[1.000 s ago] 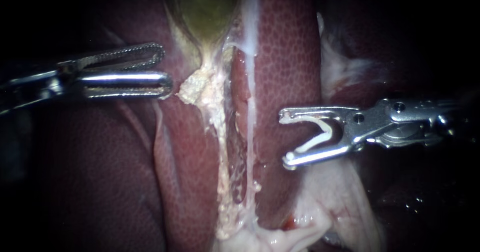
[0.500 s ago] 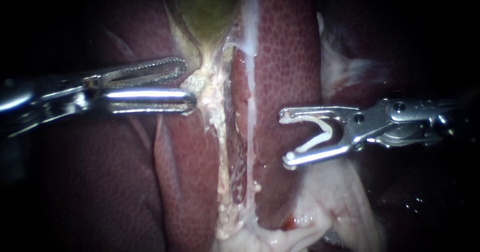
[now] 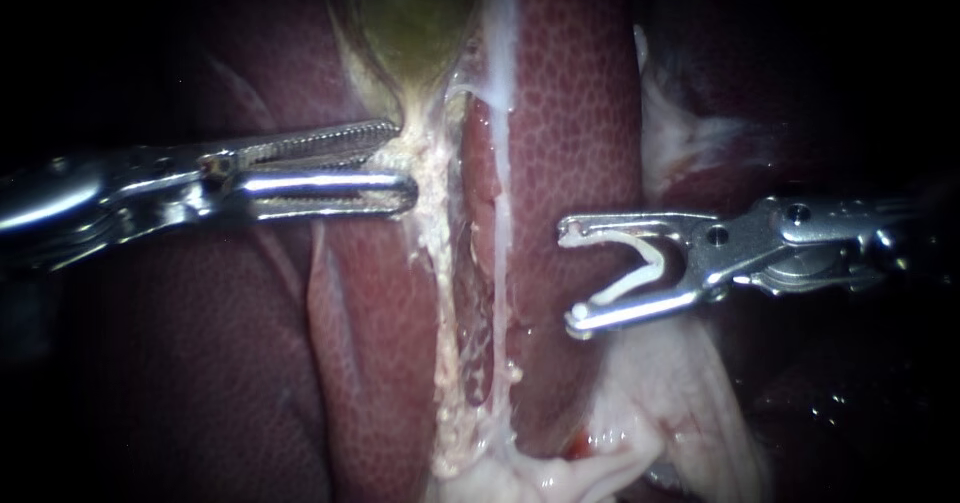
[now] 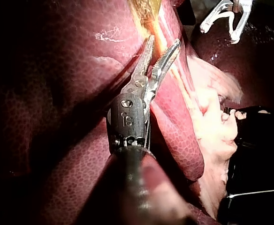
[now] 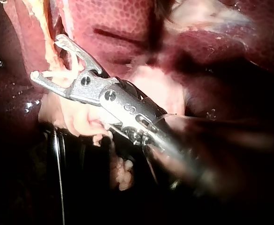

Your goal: Grabbing gallbladder

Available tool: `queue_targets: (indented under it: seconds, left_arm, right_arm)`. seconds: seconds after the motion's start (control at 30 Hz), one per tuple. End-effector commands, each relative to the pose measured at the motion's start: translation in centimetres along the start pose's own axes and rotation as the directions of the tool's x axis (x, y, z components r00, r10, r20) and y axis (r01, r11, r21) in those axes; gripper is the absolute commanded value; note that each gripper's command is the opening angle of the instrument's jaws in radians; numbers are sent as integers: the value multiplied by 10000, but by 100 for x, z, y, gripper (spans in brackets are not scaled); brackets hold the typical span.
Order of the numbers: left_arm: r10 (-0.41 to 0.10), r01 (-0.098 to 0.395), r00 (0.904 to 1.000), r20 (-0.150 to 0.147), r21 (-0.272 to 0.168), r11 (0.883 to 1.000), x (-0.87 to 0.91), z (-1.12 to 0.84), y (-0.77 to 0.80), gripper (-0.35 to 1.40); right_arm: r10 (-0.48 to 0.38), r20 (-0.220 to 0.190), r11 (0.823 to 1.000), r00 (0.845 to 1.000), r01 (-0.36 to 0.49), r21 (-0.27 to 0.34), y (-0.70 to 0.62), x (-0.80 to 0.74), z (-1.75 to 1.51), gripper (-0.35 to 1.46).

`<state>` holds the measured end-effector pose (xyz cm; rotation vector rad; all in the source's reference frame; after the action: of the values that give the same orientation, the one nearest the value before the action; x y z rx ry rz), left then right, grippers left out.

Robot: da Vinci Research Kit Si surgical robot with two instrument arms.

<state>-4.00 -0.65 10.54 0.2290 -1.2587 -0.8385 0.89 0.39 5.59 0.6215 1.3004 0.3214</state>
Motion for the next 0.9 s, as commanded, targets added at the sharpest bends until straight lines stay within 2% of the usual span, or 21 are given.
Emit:
queue_targets:
  seconds: [0.03, 0.1, 0.27, 0.43, 0.73, 0.9]
  left_arm:
    - [2, -2, 10000, -50, -14, 10000, 2, 1, 1, 10]
    - [12, -12, 9999, -136, -23, 10000, 4, 2, 1, 4]
    - [28, -29, 9993, -370, -38, 10000, 8, 2, 3, -35]
    - [28, -31, 9980, -638, -39, 10000, 9, -2, 3, -35]
    - [11, -12, 9979, -646, -9, 10000, 5, -7, 4, -35]
    - [-62, 61, 9978, -665, -19, 10000, -9, -20, 6, -35]
  right_arm:
    - [-1, 1, 10000, 10000, 1, 5, 0, 0, 0, 59]
    - [-1, 1, 10000, 10000, 1, 5, 0, 0, 0, 59]
    - [-1, 1, 10000, 10000, 1, 6, 0, 0, 0, 59]
    - [0, 1, 10000, 10000, 0, 7, 0, 1, 0, 59]
    - [0, 1, 10000, 10000, 0, 7, 0, 1, 0, 59]
    - [0, 1, 10000, 10000, 0, 9, -1, 1, -1, 59]
